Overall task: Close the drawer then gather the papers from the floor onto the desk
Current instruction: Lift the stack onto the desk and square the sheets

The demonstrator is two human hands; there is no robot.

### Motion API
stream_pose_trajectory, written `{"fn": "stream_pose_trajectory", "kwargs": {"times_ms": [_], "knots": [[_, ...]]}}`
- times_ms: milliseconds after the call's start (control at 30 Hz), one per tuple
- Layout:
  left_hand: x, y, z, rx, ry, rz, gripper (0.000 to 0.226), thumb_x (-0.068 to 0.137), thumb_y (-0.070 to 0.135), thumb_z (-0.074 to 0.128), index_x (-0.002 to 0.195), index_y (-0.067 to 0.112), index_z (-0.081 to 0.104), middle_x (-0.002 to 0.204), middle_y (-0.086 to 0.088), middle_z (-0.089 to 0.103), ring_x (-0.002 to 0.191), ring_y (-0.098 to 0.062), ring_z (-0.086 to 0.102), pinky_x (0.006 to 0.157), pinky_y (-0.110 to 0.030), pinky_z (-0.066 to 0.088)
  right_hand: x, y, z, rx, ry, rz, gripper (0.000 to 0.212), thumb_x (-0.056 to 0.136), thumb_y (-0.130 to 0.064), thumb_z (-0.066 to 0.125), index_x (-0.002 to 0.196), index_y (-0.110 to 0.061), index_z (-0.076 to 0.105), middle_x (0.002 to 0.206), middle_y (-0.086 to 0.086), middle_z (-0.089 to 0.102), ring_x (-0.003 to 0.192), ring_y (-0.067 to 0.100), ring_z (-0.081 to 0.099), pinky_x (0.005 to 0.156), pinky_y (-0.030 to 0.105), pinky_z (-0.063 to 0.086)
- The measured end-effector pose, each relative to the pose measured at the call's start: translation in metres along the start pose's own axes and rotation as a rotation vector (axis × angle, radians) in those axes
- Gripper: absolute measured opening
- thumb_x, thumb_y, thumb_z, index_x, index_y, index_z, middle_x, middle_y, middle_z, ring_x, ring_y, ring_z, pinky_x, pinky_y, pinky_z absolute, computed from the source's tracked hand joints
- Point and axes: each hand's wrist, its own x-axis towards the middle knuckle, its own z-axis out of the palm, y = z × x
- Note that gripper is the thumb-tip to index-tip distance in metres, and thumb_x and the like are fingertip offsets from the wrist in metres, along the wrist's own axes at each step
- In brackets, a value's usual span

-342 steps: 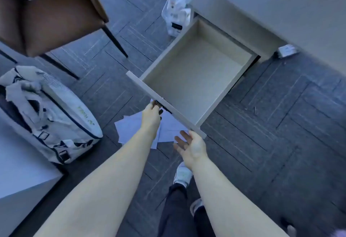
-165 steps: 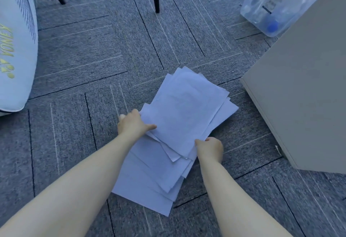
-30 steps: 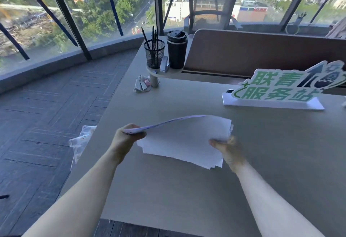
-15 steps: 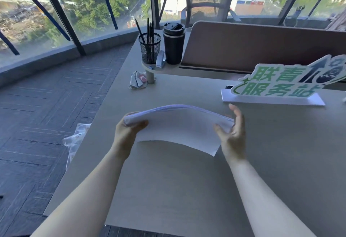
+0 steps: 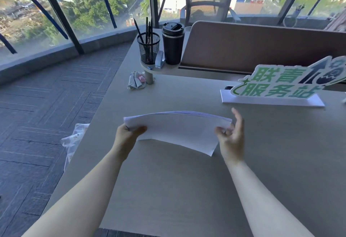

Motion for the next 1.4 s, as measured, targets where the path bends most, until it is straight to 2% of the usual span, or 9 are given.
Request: {"fn": "stream_pose_trajectory", "kwargs": {"times_ms": [100, 167, 367, 567, 667, 800, 1000, 1167, 1400], "knots": [[0.000, 0.003, -0.001, -0.020, 0.001, 0.030, 0.016, 0.077, 0.003, 0.072, 0.084, 0.018, 0.071, 0.076, 0.006, 0.072, 0.072, -0.013, 0.064, 0.068, -0.024, 0.050, -0.001, 0.009, -0.004, -0.068, -0.036, 0.094, 0.010, 0.086, -0.006, 0.062, 0.085, -0.016, 0.062, 0.071, 0.015, 0.057, 0.064, 0.009, 0.049, 0.063, 0.027, 0.040], [0.002, 0.002, -0.003, -0.033, -0.007, 0.053, 0.016, 0.075, 0.003, 0.074, 0.081, 0.018, 0.071, 0.071, 0.009, 0.073, 0.069, -0.013, 0.064, 0.067, -0.026, 0.052, 0.001, 0.010, -0.003, -0.080, 0.007, 0.084, 0.020, 0.087, -0.004, 0.062, 0.072, -0.016, 0.060, 0.062, 0.007, 0.052, 0.055, 0.003, 0.046, 0.058, 0.024, 0.040], [-0.001, -0.040, -0.008, 0.186, -0.050, -0.079, 0.018, 0.080, 0.004, 0.069, 0.095, 0.014, 0.069, 0.086, 0.003, 0.070, 0.087, -0.019, 0.064, 0.074, -0.026, 0.048, -0.013, 0.051, 0.005, -0.329, -0.184, 0.211, 0.013, 0.090, -0.009, 0.060, 0.085, -0.020, 0.055, 0.070, -0.010, 0.057, 0.066, 0.010, 0.056, 0.059, 0.026, 0.040], [0.013, -0.027, -0.027, 0.200, 0.068, -0.015, 0.014, 0.078, 0.005, 0.069, 0.079, 0.019, 0.069, 0.078, 0.000, 0.067, 0.074, -0.014, 0.058, 0.072, -0.032, 0.047, -0.008, 0.044, 0.034, -0.380, -0.142, 0.122, 0.018, 0.089, -0.011, 0.058, 0.074, -0.008, 0.048, 0.061, 0.004, 0.052, 0.059, 0.021, 0.041, 0.052, 0.019, 0.035], [0.029, -0.005, -0.056, 0.261, 0.170, 0.008, 0.011, 0.072, 0.013, 0.068, 0.080, 0.007, 0.068, 0.072, 0.000, 0.059, 0.068, -0.013, 0.049, 0.062, -0.031, 0.041, 0.004, 0.025, 0.073, -0.376, -0.232, 0.117, 0.012, 0.088, -0.007, 0.057, 0.078, -0.014, 0.054, 0.065, -0.008, 0.058, 0.060, 0.016, 0.051, 0.053, 0.012, 0.037], [0.062, 0.004, -0.100, 0.358, 0.226, -0.023, 0.038, 0.058, 0.029, 0.064, 0.083, 0.000, 0.067, 0.073, -0.006, 0.061, 0.068, -0.017, 0.050, 0.060, -0.032, 0.040, 0.015, 0.019, 0.130, -0.435, -0.350, 0.210, 0.018, 0.086, -0.007, 0.055, 0.072, -0.017, 0.053, 0.068, -0.001, 0.056, 0.071, 0.025, 0.052, 0.054, 0.022, 0.037], [0.117, -0.013, -0.136, 0.491, 0.229, -0.058, 0.019, 0.069, 0.022, 0.070, 0.075, 0.006, 0.062, 0.073, -0.008, 0.060, 0.069, -0.022, 0.052, 0.055, -0.033, 0.036, 0.027, 0.035, 0.201, -0.379, -0.398, 0.338, 0.019, 0.082, -0.007, 0.050, 0.092, -0.009, 0.065, 0.084, 0.007, 0.066, 0.076, 0.027, 0.057, 0.065, 0.032, 0.041], [0.141, -0.042, -0.141, 0.656, 0.216, -0.153, 0.016, 0.077, 0.024, 0.064, 0.078, 0.011, 0.055, 0.082, -0.010, 0.064, 0.082, -0.031, 0.059, 0.062, -0.035, 0.039, 0.032, 0.050, 0.222, -0.543, -0.376, 0.378, 0.007, 0.073, -0.017, 0.043, 0.068, -0.016, 0.047, 0.072, 0.001, 0.054, 0.065, 0.026, 0.046, 0.057, 0.030, 0.036], [0.146, -0.057, -0.128, 0.874, 0.346, -0.121, 0.039, 0.079, 0.033, 0.060, 0.104, 0.004, 0.057, 0.107, -0.021, 0.066, 0.101, -0.039, 0.060, 0.073, -0.039, 0.043, 0.034, 0.050, 0.235, -0.915, -0.338, 0.376, 0.034, 0.078, -0.029, 0.048, 0.104, -0.014, 0.063, 0.100, 0.007, 0.068, 0.086, 0.031, 0.061, 0.072, 0.032, 0.045]]}}
